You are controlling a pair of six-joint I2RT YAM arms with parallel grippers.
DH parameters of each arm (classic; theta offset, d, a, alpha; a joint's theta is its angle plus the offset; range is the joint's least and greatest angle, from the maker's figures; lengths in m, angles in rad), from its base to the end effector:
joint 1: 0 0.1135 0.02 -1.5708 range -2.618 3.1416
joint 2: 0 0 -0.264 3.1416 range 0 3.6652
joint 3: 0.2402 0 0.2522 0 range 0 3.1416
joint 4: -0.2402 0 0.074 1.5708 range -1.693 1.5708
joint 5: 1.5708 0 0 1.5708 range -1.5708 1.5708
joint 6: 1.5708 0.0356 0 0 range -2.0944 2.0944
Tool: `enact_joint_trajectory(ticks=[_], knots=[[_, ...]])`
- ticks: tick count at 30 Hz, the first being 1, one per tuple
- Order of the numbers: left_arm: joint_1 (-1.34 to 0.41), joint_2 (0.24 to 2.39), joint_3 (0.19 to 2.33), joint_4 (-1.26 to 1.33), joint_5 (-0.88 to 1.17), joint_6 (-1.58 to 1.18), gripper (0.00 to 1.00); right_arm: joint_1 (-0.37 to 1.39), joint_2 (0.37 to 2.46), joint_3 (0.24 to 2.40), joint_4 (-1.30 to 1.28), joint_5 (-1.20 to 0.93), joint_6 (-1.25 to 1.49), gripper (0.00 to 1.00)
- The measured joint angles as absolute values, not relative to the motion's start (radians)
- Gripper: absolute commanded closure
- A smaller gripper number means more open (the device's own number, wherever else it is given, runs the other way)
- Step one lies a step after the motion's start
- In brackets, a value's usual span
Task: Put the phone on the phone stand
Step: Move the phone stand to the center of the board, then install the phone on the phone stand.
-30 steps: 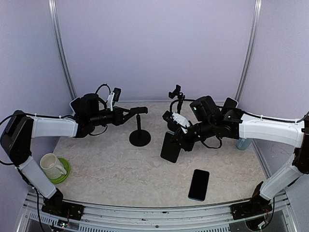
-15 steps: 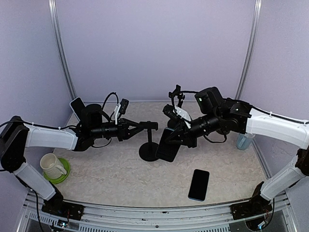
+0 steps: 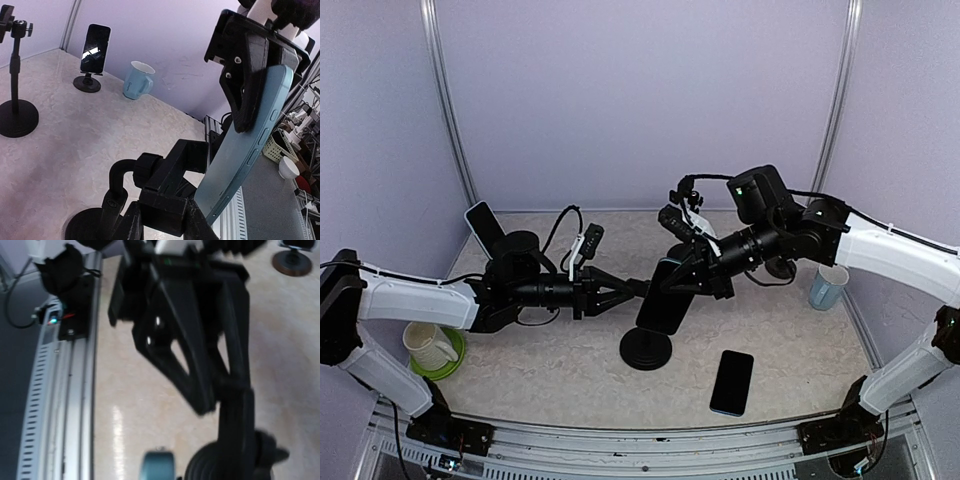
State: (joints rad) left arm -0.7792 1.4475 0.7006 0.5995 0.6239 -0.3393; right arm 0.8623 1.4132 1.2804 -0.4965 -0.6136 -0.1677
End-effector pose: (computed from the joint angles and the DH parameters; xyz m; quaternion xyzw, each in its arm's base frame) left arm 0.2058 -0.2325 0.2380 0.3529 0.6596 -0.5268 0.4036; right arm 0.1879 0.2508 0.3406 -0.5377 0.6719 0.4003 0.3150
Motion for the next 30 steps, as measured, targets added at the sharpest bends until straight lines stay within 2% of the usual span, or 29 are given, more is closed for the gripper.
enact_joint_trajectory(ticks=[5,13,22,30], knots=[[-0.805,1.443,0.683,0.612,0.619,-0.334,0.71,0.862,1.412,1.317,-0.53,-0.657,-0.188,1.0],[-0.804,1.381,0.669,0.612,0.613,-0.297,0.47,0.862,1.37,1.32,-0.542,-0.7,-0.213,1.0],[-0.791,1.358,0.669,0.558,0.624,-0.245,0.38,0.862,1.352,1.364,-0.557,-0.726,-0.226,1.0],[-0.697,1.311,0.668,0.496,0.686,-0.222,0.32,0.862,1.295,1.383,-0.568,-0.699,-0.25,1.0]])
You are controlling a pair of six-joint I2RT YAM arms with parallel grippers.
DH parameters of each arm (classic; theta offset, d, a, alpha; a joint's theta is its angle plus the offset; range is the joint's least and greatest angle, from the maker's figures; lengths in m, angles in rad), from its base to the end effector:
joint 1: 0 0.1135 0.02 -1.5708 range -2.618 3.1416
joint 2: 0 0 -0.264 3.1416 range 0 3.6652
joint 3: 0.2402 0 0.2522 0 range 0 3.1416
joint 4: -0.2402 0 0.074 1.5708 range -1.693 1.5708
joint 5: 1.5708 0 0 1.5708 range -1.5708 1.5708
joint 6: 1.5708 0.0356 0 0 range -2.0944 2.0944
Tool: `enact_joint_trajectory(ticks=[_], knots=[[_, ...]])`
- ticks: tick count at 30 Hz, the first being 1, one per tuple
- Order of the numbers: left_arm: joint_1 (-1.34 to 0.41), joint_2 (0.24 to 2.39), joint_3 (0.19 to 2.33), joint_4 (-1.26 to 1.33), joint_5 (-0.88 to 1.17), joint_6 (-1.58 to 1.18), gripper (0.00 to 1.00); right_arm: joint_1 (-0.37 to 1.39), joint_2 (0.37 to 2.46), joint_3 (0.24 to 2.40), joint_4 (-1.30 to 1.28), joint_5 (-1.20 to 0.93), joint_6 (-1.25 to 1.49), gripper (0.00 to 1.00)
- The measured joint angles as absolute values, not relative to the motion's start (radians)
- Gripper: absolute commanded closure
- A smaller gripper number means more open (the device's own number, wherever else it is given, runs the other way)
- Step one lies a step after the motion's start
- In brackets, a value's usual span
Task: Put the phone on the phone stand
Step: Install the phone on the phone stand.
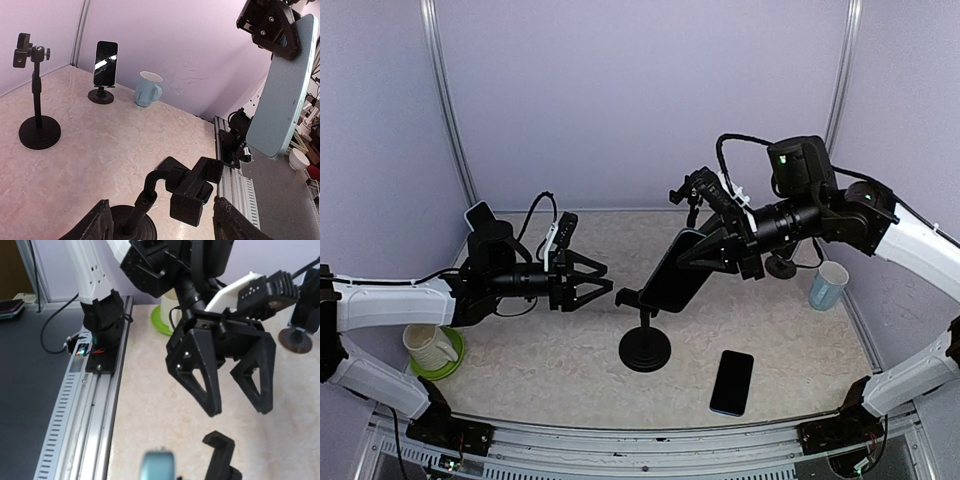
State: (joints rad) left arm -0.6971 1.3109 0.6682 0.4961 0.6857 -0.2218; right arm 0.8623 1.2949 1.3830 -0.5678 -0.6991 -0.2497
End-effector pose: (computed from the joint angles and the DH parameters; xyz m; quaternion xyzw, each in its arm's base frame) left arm 0.2038 -0.2000 0.2550 0.3813 0.6412 -0.5010 0.4387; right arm 0.1626 0.2250 0.4021 -0.5748 0.5884 0.4261 0.3765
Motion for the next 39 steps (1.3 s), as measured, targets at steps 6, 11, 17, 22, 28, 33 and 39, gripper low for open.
enact_joint_trajectory(ticks=[6,11,17,22,28,33,39], knots=[[-0.67,1.333,0.676,0.49,0.776,-0.216,0.29,0.862,1.277,1.39,-0.574,-0.681,-0.257,1.0],[-0.67,1.377,0.683,0.477,0.84,-0.199,0.27,0.862,1.277,1.39,-0.579,-0.665,-0.258,1.0],[-0.67,1.415,0.718,0.463,0.886,-0.171,0.31,0.861,1.277,1.39,-0.578,-0.656,-0.258,1.0],[-0.67,1.449,0.749,0.453,0.918,-0.154,0.36,0.861,1.277,1.39,-0.577,-0.649,-0.257,1.0],[-0.67,1.465,0.762,0.443,0.947,-0.147,0.43,0.861,1.277,1.388,-0.576,-0.646,-0.257,1.0],[-0.67,1.477,0.777,0.436,0.965,-0.147,0.44,0.861,1.277,1.388,-0.572,-0.645,-0.257,1.0],[-0.674,1.48,0.794,0.424,0.971,-0.14,0.49,0.861,1.277,1.388,-0.57,-0.644,-0.257,1.0]])
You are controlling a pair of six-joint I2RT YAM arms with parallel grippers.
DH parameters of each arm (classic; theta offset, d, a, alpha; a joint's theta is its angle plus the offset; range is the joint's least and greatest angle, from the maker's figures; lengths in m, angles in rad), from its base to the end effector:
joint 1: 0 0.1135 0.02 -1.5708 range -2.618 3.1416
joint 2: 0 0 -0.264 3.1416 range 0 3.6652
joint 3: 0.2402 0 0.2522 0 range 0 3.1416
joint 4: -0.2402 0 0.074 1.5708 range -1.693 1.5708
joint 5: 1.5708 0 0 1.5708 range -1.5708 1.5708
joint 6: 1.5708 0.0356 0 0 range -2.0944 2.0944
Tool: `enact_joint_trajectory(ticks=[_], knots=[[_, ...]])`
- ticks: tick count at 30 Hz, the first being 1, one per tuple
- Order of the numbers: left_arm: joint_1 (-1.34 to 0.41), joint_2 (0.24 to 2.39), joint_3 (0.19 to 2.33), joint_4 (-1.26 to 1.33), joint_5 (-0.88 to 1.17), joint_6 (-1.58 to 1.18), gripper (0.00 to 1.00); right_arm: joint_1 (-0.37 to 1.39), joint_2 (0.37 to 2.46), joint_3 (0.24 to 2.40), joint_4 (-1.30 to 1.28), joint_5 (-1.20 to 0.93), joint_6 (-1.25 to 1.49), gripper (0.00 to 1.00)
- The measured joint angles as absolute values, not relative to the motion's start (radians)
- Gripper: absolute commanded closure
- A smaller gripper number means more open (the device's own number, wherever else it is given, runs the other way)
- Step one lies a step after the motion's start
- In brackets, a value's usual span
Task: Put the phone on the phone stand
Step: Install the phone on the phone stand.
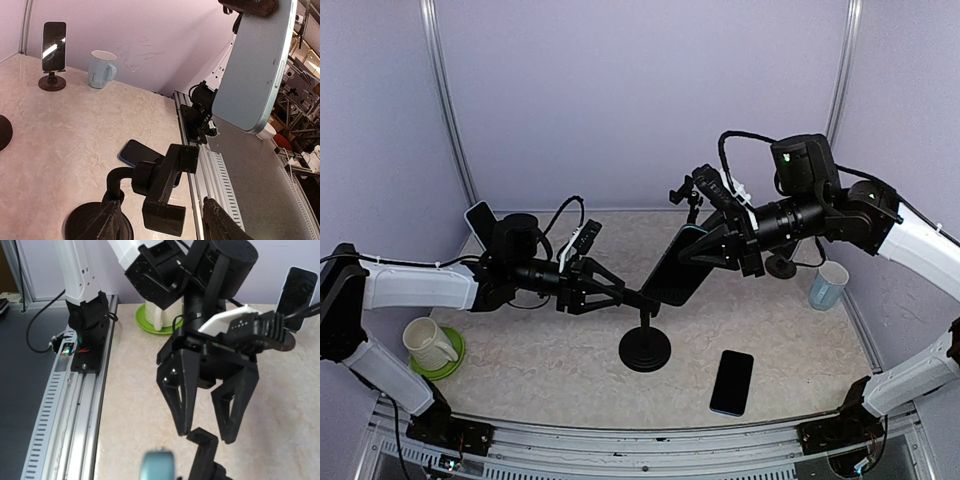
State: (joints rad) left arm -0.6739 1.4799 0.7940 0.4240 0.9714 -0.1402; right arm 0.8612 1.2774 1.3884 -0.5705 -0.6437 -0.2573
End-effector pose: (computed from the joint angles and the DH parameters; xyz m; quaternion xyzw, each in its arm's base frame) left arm 0.2274 -0.2192 0.2433 0.4591 0.6019 -0.5532 0.3477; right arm 0.1612 0.2205 0.4075 -0.5690 0.5946 0.4054 0.3979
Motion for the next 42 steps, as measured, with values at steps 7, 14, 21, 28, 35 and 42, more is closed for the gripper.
enact_joint_trajectory(ticks=[7,14,21,28,35,42], knots=[[-0.683,1.496,0.81,0.408,0.981,-0.125,0.54,0.861,1.278,1.383,-0.565,-0.641,-0.257,1.0],[-0.686,1.497,0.81,0.39,0.983,-0.121,0.61,0.861,1.279,1.379,-0.563,-0.636,-0.257,1.0],[-0.686,1.497,0.81,0.379,0.982,-0.114,0.73,0.861,1.281,1.379,-0.563,-0.635,-0.257,1.0],[-0.686,1.497,0.81,0.376,0.987,-0.107,0.9,0.861,1.31,1.38,-0.564,-0.636,-0.257,1.0],[-0.691,1.497,0.81,0.377,0.986,-0.108,0.91,0.861,1.425,1.449,-0.603,-0.693,-0.269,1.0],[-0.707,1.497,0.81,0.385,0.971,-0.11,0.92,0.861,1.533,1.549,-0.643,-0.818,-0.304,1.0]])
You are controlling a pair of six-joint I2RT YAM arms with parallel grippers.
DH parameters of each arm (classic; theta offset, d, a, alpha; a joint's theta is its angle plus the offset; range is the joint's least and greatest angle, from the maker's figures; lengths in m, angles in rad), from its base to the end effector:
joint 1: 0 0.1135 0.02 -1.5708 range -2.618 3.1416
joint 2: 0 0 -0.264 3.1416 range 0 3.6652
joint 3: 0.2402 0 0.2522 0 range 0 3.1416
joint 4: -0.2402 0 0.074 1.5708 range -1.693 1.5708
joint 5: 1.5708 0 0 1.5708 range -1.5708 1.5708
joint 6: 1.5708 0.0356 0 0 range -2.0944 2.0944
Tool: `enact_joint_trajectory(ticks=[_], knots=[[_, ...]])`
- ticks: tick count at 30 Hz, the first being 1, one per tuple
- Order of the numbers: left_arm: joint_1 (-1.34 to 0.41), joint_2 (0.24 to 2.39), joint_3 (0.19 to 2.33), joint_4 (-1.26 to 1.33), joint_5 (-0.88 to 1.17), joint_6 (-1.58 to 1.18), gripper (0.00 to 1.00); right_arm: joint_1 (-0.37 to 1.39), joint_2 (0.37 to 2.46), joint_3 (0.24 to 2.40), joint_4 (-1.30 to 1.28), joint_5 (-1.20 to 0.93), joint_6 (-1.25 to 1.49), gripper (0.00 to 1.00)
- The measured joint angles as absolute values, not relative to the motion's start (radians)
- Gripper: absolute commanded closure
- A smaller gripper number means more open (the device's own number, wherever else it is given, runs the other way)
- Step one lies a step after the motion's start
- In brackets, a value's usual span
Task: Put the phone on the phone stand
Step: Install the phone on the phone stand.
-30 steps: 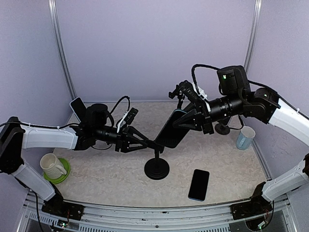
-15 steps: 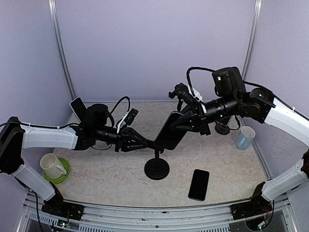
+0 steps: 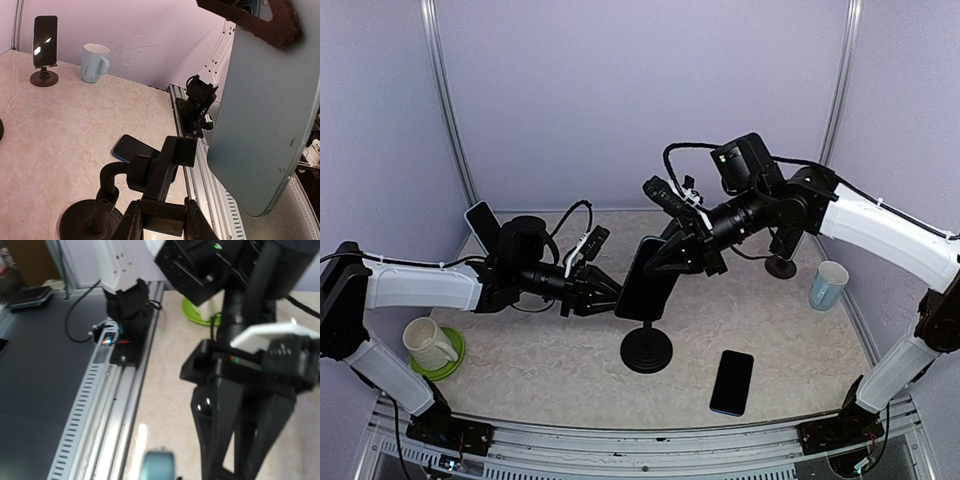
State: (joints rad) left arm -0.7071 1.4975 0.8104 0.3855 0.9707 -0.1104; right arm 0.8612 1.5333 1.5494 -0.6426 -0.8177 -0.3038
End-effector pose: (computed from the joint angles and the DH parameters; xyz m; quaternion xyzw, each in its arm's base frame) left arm 0.2226 -0.2289 0.2398 0.4737 0.5995 -0.5532 0.3319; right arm 0.1977 0.2701 0.3836 -0.6005 0.5830 0.4552 0.3038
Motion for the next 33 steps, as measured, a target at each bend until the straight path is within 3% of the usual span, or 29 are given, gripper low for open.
enact_joint_trajectory(ticks=[33], knots=[[-0.732,1.518,0.767,0.546,0.934,-0.212,0.94,0.87,1.794,1.705,-0.817,-0.896,-0.453,1.0]])
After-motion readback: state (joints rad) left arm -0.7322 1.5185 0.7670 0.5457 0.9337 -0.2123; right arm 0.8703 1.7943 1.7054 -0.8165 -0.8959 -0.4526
